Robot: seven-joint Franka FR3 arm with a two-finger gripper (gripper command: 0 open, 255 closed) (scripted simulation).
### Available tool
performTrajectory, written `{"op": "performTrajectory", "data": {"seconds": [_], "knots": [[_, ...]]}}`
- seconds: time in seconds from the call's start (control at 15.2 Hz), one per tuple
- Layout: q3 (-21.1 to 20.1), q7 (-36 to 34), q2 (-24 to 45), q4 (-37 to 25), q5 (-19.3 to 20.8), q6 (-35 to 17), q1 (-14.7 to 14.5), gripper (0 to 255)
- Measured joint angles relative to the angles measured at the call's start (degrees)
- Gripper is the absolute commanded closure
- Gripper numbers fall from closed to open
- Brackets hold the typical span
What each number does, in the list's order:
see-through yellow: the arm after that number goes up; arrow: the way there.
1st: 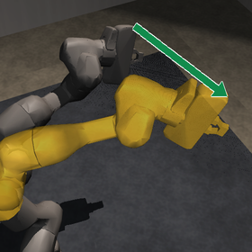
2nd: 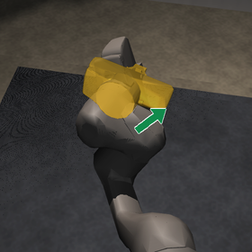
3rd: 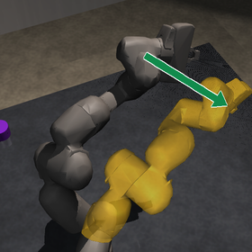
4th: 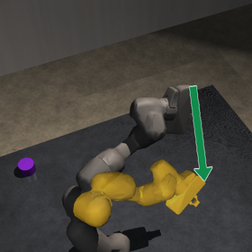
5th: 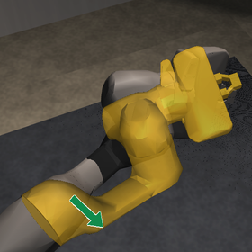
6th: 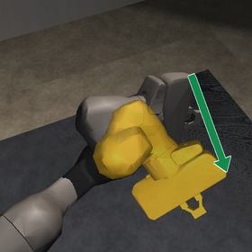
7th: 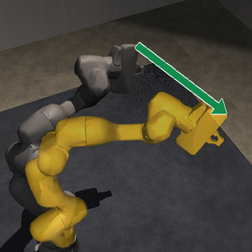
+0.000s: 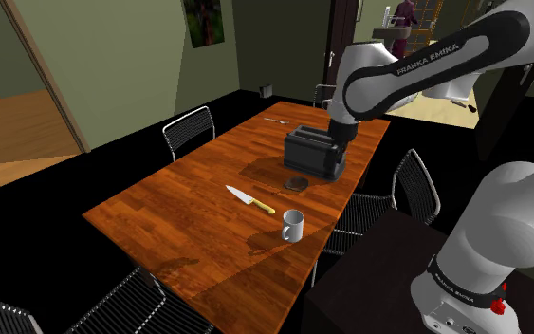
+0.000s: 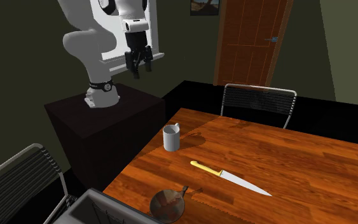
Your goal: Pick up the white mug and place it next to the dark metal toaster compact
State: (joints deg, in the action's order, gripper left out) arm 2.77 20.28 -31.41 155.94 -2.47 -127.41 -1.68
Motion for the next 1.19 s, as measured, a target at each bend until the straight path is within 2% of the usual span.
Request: {"op": "performTrajectory", "data": {"seconds": [0.33,0.59,0.73,0.92,1.06,1.19], "knots": [[1.8,4.7,11.7,0.7,-1.5,-13.5,-1.5,0],[2.8,9.2,21.5,0.0,-4.9,-23.4,-3.7,0],[3.6,13.3,27.1,-1.1,-7.9,-28.2,-4.6,0],[2.8,20.2,36.0,-4.2,-15.0,-34.6,-5.7,0],[0.9,25.2,41.5,-6.8,-19.9,-37.6,-4.8,0],[-1.7,30.2,46.8,-9.8,-24.1,-40.3,-2.7,0]]}}
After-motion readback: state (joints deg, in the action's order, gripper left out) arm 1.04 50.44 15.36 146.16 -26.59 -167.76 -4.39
